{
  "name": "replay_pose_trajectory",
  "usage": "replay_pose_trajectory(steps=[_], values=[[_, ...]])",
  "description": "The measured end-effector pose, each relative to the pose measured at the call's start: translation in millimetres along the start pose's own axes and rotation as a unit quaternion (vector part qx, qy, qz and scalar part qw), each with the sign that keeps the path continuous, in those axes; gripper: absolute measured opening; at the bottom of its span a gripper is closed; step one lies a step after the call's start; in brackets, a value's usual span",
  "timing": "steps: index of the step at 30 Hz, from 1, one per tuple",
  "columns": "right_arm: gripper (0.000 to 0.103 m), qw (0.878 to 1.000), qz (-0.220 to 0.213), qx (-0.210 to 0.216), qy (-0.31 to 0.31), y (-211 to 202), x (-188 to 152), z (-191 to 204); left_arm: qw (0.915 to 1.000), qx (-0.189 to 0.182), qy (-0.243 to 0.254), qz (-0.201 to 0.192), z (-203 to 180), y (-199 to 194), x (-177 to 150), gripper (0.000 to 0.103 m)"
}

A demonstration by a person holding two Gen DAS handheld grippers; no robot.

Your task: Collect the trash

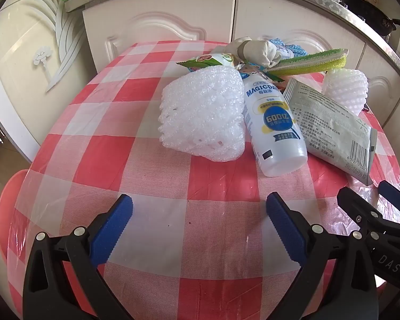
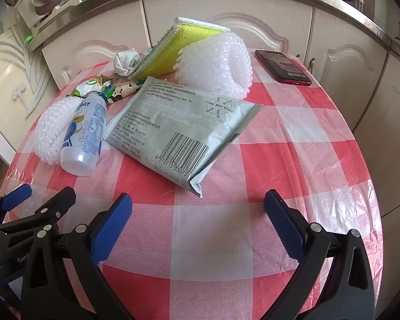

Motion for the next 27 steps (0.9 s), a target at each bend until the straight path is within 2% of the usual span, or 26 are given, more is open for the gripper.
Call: replay_pose_trajectory(steps=[6, 8, 10, 14, 16, 23, 27], values=[[0.1, 1.0, -0.002, -0.002, 0.0, -1.8, -1.2, -0.5, 1.0, 0.006, 0.003, 0.0, -0.8, -0.9, -1.5, 0.098], [0.1, 1.0, 0.005, -0.005, -0.009, -4.0, -3.7, 2.8, 1.0, -0.003, 0.002, 0.001, 3.1, -5.7, -3.6, 0.098], [0.099, 0.999, 0.013, -0.015, -0.028, -2.3, -5.1, 8.2, 0.9998, -0.014, -0.005, -0.016, 10.9, -15.9, -7.6, 0.098], [0.099, 1.0, 0.001, 0.008, 0.012, -16.1, -16.2, -0.3, 0.999, -0.012, 0.014, -0.042, 19.7, -38.6, -4.2, 0.098], [0.099, 1.0, -0.002, 0.008, 0.022, -24.5, -16.5, -4.1, 0.9971, -0.008, 0.023, -0.072, 23.6, -55.5, 1.3, 0.098], [0.1, 0.997, -0.069, -0.007, 0.02, -84.6, 3.7, -12.5, 0.9895, -0.006, 0.048, -0.136, 27.0, -112.1, 14.1, 0.098], [0.1, 0.993, -0.114, -0.007, 0.004, -128.5, 14.2, -5.8, 0.9849, -0.008, 0.045, -0.167, 30.7, -142.7, 20.2, 0.098]])
Point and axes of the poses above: each gripper's, at about its wrist camera, not at the fingertips, and y roughly the way its jaws point, z to its left, x to its top, the point moved 3 cm from there along y, roughly the way its jaws point, and after that the axes turned 6 degrees about -y, right-handed, at the moved point
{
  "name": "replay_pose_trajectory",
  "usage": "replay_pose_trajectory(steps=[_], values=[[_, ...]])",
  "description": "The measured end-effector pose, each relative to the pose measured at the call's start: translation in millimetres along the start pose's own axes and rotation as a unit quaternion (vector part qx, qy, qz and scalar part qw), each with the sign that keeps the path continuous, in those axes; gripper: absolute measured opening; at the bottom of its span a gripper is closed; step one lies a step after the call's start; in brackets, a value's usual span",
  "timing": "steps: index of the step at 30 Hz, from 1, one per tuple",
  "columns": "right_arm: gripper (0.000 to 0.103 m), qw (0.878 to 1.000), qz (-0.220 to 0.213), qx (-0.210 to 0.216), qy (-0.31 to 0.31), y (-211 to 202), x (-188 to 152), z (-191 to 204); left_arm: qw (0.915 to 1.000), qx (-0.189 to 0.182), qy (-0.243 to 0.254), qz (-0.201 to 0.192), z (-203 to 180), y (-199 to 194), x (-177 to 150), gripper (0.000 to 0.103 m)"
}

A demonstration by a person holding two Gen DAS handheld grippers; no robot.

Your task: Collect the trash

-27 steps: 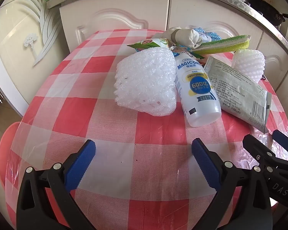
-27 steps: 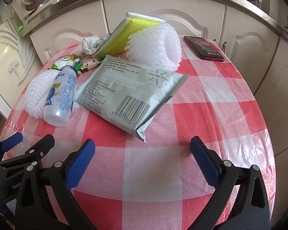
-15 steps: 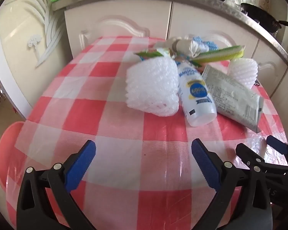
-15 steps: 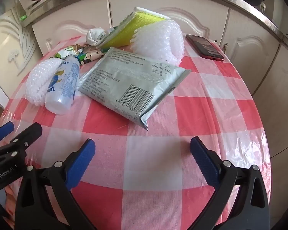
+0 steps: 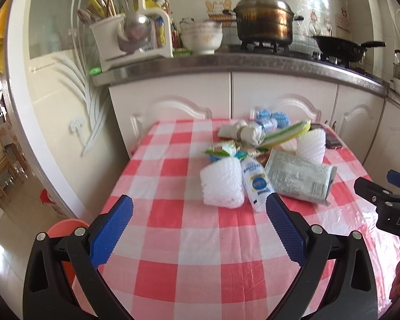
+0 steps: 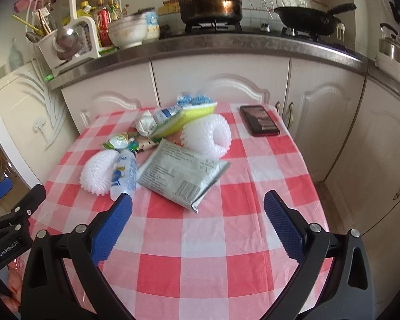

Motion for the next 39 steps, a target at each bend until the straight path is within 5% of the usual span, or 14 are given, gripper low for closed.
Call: replay_pose_trajectory(steps=[19, 39], values=[[0.1, 0.986, -0.151, -0.02, -0.06, -122.7, 39.9, 36.1, 0.993, 0.008, -0.011, -0.117, 14.9, -94.0, 34.2, 0.098], [0.1, 0.972, -0.22, -0.026, -0.081, -152.0, 42.3, 41.6, 0.9928, 0.009, -0.021, -0.118, 14.1, -100.8, 33.3, 0.098]])
Point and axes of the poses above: each gripper's, at about its wrist camera, not at the fingertips, and y roughly the way its jaws point, z to its left, x to its top, the point moved 3 cm from there along y, roughly the way its jaws point, and after that the axes turned 6 degrees about -y, right-handed, at the moved point
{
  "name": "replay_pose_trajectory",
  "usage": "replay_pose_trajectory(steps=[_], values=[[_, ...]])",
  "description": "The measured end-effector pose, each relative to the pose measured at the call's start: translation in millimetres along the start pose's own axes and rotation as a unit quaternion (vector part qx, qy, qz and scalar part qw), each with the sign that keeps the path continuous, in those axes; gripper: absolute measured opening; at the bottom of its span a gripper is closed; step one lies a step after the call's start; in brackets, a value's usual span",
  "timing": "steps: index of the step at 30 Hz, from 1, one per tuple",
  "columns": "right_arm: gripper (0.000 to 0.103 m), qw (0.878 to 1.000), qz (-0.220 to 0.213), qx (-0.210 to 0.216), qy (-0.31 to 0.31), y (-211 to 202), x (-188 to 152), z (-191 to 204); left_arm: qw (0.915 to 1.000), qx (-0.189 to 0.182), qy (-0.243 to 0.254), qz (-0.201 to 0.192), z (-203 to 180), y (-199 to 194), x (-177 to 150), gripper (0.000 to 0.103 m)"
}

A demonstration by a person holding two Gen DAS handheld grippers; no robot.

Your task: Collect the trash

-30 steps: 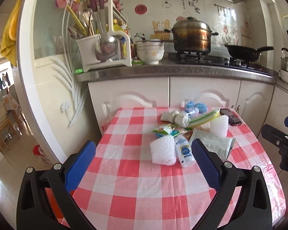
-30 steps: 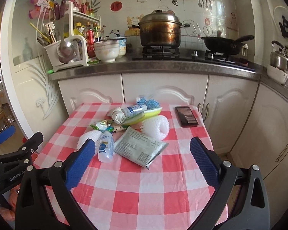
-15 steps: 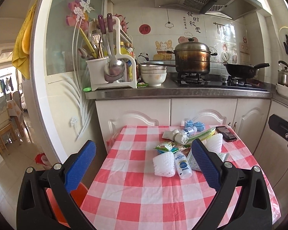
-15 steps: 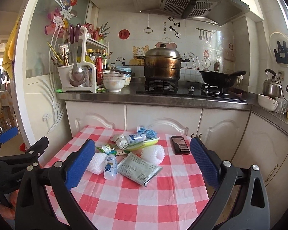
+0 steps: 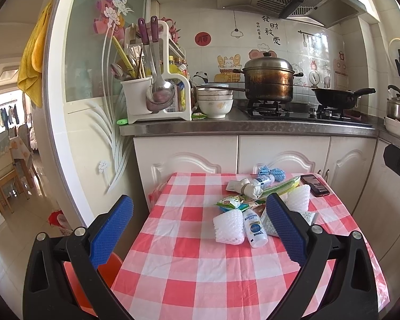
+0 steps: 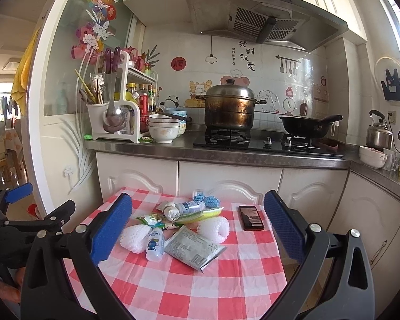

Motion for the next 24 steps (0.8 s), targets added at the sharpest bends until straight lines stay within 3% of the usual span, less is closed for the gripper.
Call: replay_pose_trajectory(steps=[7, 16, 24], values=[[0.1, 1.0, -0.023, 0.001, -0.004, -2.0, 0.0, 0.1, 1.0, 0.003, -0.007, 0.004, 2.9, 5.3, -2.2, 0.098], [0.1, 1.0, -0.016, -0.011, 0.015, 11.6, -14.2, -12.3, 0.9996, 0.004, -0.007, 0.026, 2.1, 22.5, -13.2, 0.098], [0.1, 0.997, 0.05, 0.028, 0.054, 51.2, -52.3, -23.2, 0.9978, -0.015, -0.013, 0.064, 2.4, 49.3, -32.8, 0.098]])
Point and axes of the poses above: each gripper's, at about its wrist camera, not at the fingertips, and y roughly the way its jaws point, z to its left, x to its top, the point moved 3 cm from there along y, roughly the way its jaws point, and after that the axes turned 6 degrees about -y, right-handed, at the moved point
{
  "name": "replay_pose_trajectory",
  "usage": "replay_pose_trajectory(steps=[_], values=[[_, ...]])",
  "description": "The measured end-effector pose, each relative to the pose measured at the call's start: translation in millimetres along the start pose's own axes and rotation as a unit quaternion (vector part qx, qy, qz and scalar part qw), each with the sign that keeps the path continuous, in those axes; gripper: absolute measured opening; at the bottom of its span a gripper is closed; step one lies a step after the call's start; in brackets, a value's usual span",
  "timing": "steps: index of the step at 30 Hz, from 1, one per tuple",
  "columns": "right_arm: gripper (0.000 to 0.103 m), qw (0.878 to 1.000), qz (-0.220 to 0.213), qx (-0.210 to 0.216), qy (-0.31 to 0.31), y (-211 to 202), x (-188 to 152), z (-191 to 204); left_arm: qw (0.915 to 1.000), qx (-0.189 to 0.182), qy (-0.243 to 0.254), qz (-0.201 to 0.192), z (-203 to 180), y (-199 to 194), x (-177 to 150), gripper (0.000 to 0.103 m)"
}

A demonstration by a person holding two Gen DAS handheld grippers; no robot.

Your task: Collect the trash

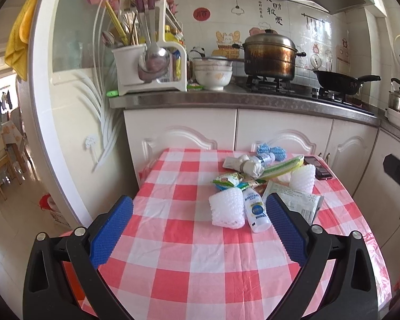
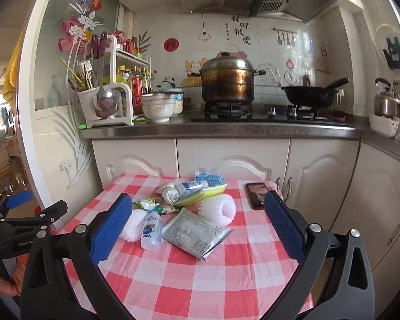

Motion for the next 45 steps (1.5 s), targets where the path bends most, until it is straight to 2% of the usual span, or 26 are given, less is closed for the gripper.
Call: replay_pose_trajectory(steps=[5, 9, 16, 20, 22, 24, 28, 32, 34, 38, 40, 42, 43, 45], values=[[0.1, 0.997, 0.058, 0.016, 0.044, 35.6, -28.8, -18.4, 0.9982, -0.048, -0.014, 0.032, 3.2, 27.0, -15.8, 0.098], [0.1, 0.993, 0.094, 0.02, 0.065, 59.0, -49.4, -32.2, 0.9956, -0.073, -0.023, 0.053, 1.8, 51.6, -25.7, 0.098], [0.099, 0.985, 0.127, 0.047, 0.11, 91.9, -66.8, -51.2, 0.9928, -0.093, -0.017, 0.074, -12.5, 88.8, -33.3, 0.098], [0.1, 0.981, 0.131, 0.066, 0.13, 102.6, -69.5, -55.9, 0.9917, -0.098, -0.006, 0.082, -21.5, 104.6, -36.2, 0.098], [0.1, 0.979, 0.131, 0.079, 0.132, 106.9, -68.2, -52.2, 0.9912, -0.103, 0.0, 0.083, -25.2, 111.8, -36.3, 0.098], [0.1, 0.977, 0.13, 0.109, 0.132, 112.0, -65.8, -40.6, 0.9923, -0.095, 0.007, 0.08, -23.8, 121.9, -34.3, 0.098], [0.099, 0.968, 0.139, 0.159, 0.137, 123.5, -64.1, -13.7, 0.9896, -0.099, -0.029, 0.1, -12.5, 144.0, -32.4, 0.098], [0.099, 0.959, 0.156, 0.2, 0.126, 138.7, -68.7, 16.4, 0.9856, -0.111, -0.038, 0.121, -12.6, 163.5, -33.8, 0.098], [0.097, 0.955, 0.167, 0.213, 0.123, 145.9, -71.8, 25.6, 0.9843, -0.113, -0.04, 0.129, -13.0, 171.4, -35.4, 0.098], [0.079, 0.949, 0.186, 0.223, 0.125, 158.1, -78.8, 33.3, 0.9772, -0.13, -0.069, 0.153, -5.8, 189.1, -38.4, 0.097], [0.078, 0.945, 0.196, 0.226, 0.131, 164.7, -84.0, 33.6, 0.9743, -0.132, -0.078, 0.165, -4.6, 196.8, -41.3, 0.094], [0.07, 0.942, 0.2, 0.232, 0.134, 168.7, -86.7, 35.5, 0.9718, -0.137, -0.082, 0.173, -5.1, 201.6, -43.1, 0.082], [0.067, 0.942, 0.204, 0.232, 0.132, 170.9, -87.8, 37.3, 0.9706, -0.137, -0.085, 0.179, -5.1, 204.2, -44.0, 0.072], [0.063, 0.941, 0.211, 0.232, 0.128, 174.8, -89.3, 41.1, 0.9666, -0.142, -0.095, 0.191, -4.4, 209.6, -46.4, 0.068]])
Point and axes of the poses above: each gripper's, at about its wrist camera, not at the fingertips, and y roughly the way its jaws point, z to its left, x to its top, the point moved 3 cm from there along y, roughly the way its jaws point, and after that the axes turned 6 degrees about -y, right-handed, at the moved point
